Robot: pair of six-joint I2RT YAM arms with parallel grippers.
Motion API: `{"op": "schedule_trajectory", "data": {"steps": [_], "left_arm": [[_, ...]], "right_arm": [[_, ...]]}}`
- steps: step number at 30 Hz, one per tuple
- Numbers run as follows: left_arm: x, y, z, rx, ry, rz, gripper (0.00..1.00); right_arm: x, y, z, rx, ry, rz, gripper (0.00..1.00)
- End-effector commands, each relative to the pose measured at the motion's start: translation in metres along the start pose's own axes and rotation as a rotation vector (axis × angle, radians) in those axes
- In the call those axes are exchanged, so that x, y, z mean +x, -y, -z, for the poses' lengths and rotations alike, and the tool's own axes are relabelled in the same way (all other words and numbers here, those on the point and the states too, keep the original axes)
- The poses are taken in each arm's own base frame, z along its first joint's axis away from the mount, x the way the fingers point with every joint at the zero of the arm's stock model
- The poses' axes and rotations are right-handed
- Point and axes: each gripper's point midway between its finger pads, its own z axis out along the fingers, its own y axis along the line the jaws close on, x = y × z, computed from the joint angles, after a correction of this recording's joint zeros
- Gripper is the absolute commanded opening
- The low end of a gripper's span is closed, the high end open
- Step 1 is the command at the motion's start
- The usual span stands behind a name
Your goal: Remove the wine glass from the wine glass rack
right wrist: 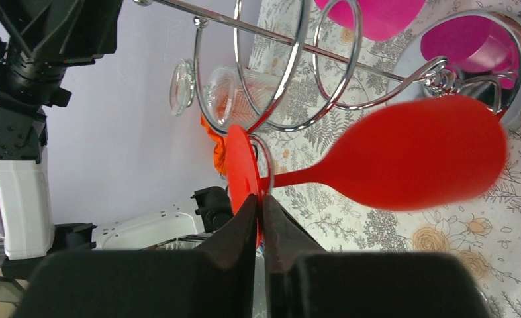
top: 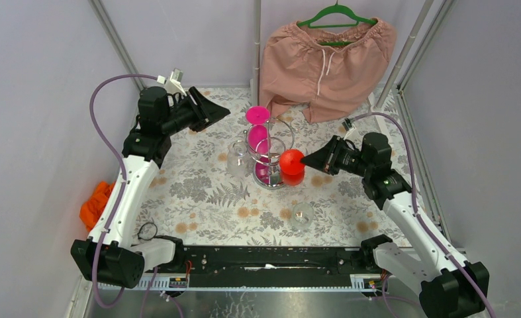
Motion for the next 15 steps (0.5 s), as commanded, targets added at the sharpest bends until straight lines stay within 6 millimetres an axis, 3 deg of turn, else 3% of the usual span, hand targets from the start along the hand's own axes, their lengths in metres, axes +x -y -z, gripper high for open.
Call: {"op": "schedule_trajectory", "data": {"steps": [1, 4, 15], "left_arm": [[-0.0054, 0.0024, -0.0025, 0.036, 0.015, -0.033, 0.47], [-0.0046, 0.0016, -0.0027, 0.036, 0.012, -0.033, 0.47], [-0.0026, -0.0008, -0.0035, 0.033, 0.007, -0.031, 0.47]], "right_arm": [[-0.0123, -0.0289, 0.0082, -0.055, 0.045, 0.062, 0.07], [-0.0092, -0.028, 0.0109, -0.042, 0.039, 0.041, 0.0], [-0.0032, -0.0352, 0.0132, -0.07, 0.011, -0.039, 0.0]]}}
